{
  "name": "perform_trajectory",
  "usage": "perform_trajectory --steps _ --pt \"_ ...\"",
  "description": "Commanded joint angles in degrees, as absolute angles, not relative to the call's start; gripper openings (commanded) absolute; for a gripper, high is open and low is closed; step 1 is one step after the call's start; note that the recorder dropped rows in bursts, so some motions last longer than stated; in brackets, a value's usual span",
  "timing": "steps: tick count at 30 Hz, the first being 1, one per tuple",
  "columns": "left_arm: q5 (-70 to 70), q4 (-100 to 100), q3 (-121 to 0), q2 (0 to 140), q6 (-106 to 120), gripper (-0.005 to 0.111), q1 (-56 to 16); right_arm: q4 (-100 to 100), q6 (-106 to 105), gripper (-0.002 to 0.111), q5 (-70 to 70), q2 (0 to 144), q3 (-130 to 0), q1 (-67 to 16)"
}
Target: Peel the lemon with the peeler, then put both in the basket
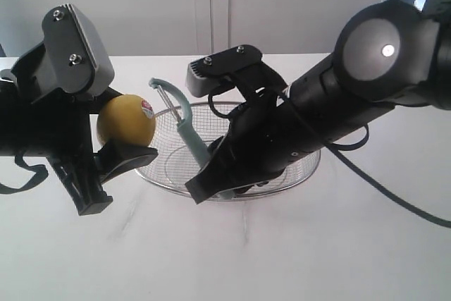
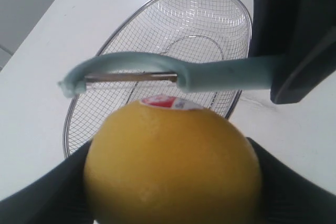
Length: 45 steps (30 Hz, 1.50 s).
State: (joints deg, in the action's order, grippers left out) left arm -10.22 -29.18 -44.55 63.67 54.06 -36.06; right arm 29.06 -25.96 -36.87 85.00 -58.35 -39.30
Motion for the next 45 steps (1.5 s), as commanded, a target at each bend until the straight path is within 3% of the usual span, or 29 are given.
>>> perform_trajectory --steps 1,45 --pt "-10.6 -30.4 -44.5 63.5 53.6 0.000 -36.1 31.6 -25.7 0.000 -37.2 86.4 -58.6 -39.6" --pt "-10.6 -30.4 -44.5 63.5 53.6 0.000 -36.1 31.1 -25.4 0.000 -37.6 76.4 -58.7 -41.6"
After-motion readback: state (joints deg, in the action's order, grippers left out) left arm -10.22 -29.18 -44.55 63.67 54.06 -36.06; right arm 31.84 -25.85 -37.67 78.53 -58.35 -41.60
